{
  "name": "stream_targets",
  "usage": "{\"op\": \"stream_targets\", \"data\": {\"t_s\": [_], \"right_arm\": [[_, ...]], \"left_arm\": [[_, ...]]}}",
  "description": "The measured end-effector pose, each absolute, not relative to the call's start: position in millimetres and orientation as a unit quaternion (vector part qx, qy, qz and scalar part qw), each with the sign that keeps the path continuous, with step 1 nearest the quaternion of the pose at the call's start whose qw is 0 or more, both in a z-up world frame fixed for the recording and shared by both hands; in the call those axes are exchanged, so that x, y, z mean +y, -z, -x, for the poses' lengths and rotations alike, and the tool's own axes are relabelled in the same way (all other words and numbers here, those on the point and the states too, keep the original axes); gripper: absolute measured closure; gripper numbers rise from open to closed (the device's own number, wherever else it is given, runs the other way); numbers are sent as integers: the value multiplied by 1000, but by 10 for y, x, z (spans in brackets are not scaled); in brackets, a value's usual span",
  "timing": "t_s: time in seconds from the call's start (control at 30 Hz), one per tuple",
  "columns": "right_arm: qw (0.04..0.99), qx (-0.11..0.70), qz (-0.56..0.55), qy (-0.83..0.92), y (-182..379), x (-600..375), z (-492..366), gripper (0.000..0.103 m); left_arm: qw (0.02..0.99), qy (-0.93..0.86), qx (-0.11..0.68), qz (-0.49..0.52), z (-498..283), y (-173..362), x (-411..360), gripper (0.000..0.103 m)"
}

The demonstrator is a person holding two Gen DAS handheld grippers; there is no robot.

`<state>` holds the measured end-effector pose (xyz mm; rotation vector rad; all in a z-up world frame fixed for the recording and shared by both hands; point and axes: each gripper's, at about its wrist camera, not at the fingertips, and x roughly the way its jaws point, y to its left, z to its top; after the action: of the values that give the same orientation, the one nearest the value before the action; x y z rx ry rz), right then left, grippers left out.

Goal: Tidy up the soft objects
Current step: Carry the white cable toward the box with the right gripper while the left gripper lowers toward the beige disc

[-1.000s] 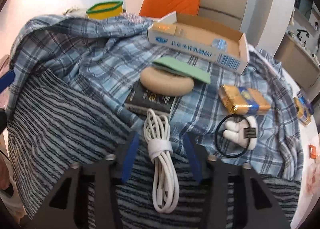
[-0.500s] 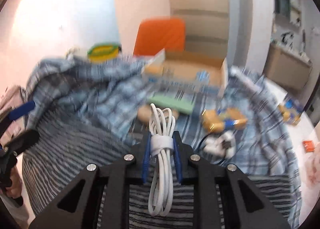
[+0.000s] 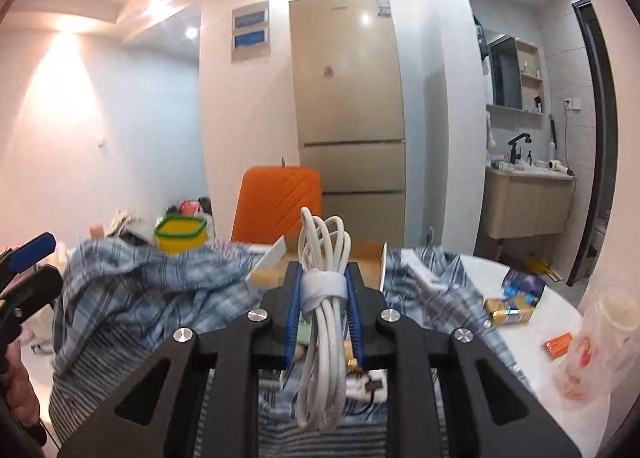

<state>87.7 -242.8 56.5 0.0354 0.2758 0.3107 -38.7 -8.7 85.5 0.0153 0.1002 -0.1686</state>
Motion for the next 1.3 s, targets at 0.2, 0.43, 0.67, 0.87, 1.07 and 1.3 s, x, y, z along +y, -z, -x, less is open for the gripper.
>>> {"op": "stream_targets", "data": {"t_s": [0.2,0.43,0.67,0.87,1.07,1.3], "right_arm": [[986,87,-22,-144,-883,-2537,-878,83],[992,31,17,-120,-963,-2476,-1027,83],[986,71,-11,-148,-705,-2479,-1451,83],[984,114,-12,-136,-386,-2442,-1742,83],[979,161,-11,-121,-118,-2455,-1873,83],[974,190,-10,-125,17,-2487,-1967,83]], "left_arm": [[996,83,11,32,190,-1190,-189,1],[997,63,11,32,-214,-1236,-256,0],[996,75,16,44,-632,-1232,-214,0],[997,71,-18,10,-875,-1215,-350,0],[996,70,57,28,-1295,-833,-423,0],[953,56,297,-36,-1867,-159,-602,0]]}}
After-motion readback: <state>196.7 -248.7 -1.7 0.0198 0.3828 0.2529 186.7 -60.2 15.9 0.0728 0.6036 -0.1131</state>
